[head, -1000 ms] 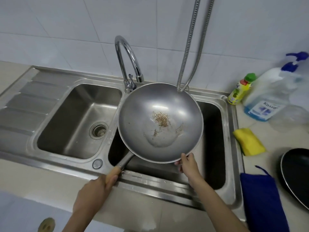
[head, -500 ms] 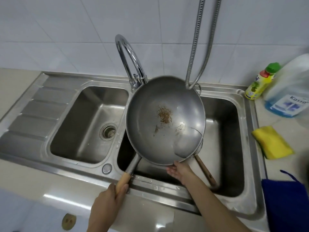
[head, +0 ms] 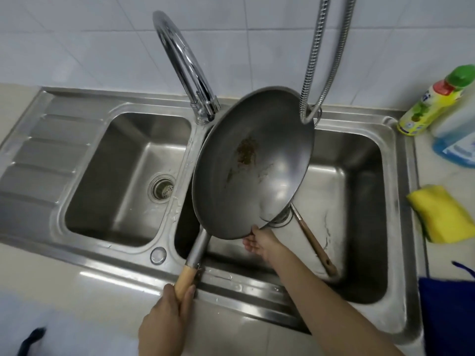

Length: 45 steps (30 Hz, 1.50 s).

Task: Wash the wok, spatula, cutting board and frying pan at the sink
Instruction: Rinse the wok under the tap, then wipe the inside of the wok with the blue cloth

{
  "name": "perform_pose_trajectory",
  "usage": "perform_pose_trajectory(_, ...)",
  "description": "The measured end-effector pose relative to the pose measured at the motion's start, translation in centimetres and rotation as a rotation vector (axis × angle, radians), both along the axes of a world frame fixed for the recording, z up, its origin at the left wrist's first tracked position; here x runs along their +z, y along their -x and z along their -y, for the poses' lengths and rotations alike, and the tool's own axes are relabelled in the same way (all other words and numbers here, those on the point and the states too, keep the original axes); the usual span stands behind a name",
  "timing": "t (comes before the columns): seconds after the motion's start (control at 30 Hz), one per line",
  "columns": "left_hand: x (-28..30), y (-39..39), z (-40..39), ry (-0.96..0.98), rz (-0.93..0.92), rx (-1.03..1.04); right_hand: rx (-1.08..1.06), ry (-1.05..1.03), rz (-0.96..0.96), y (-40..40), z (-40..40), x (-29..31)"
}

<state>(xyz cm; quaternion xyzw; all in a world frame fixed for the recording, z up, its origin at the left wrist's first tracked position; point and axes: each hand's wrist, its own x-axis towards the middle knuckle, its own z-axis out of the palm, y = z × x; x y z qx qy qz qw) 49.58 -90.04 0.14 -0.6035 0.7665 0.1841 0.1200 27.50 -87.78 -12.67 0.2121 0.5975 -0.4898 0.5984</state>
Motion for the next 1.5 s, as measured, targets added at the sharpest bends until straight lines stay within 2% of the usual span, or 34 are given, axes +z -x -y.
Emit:
perform_pose_trajectory(0.23, -1.2, -0.7, 0.0, 0.035, -0.027, -0.021, 0.03, -0.045, -0.097, 0.6, 0.2, -1.1)
perform_pose_trajectory(0.43, -0.7, -0.7, 0.6, 0.095, -0.026, -0.073, -0.24, -0.122, -0.18, 0.9, -1.4, -0.8)
perform_pose_trajectory(0.53, -1.2, -1.5, 1.3, 0.149, -0.069, -0.194, -0.276, -0.08, -0.172, 0.7, -3.5, 0.3)
perform_pose_trajectory(0.63, -1.5, -2.3, 1.9, 0.212, -0.026, -0.385, -0.286, -0.02, -0.116, 0.8, -6.6, 1.6)
perform_pose_trajectory(0.73, -1.3, -3.0, 2.2, 0.26, 0.03, -0.425, -0.276, 0.069, -0.113, 1.2, -9.6, 3.0)
perform_pose_trajectory(0.93, 1.1, -2.0, 0.3, 0.208, 0.024, -0.38, -0.255, 0.088, -0.289, 1.4, -12.3, 4.8)
perform_pose_trajectory(1.03, 1.4, -1.9, -0.4, 0.145, 0.089, -0.372, -0.242, 0.06, -0.412, 1.1, -12.7, 5.1)
perform_pose_trajectory(1.17, 2.0, -2.3, -1.4, 0.109, 0.044, -0.383, -0.202, 0.018, -0.584, 0.9, -12.4, 5.5)
perform_pose_trajectory(1.27, 2.4, -2.4, -1.9, 0.051, 0.021, -0.318, -0.221, -0.002, -0.595, 1.0, -11.3, 6.2)
perform_pose_trajectory(1.33, 2.4, -2.4, -2.1, 0.03, -0.002, -0.293, -0.151, -0.023, -0.613, 1.3, -11.0, 6.3)
perform_pose_trajectory(1.4, 2.8, -2.3, -2.3, 0.011, -0.008, -0.276, 0.049, -0.065, -0.717, 1.9, -11.6, 6.6)
perform_pose_trajectory(1.47, 3.4, -2.2, -2.3, 0.003, -0.007, -0.267, 0.341, -0.146, -0.974, 2.7, -13.1, 7.5)
perform_pose_trajectory(1.5, 3.3, -2.4, -2.1, -0.005, -0.002, -0.264, 0.411, -0.174, -1.118, 3.2, -14.2, 8.2)
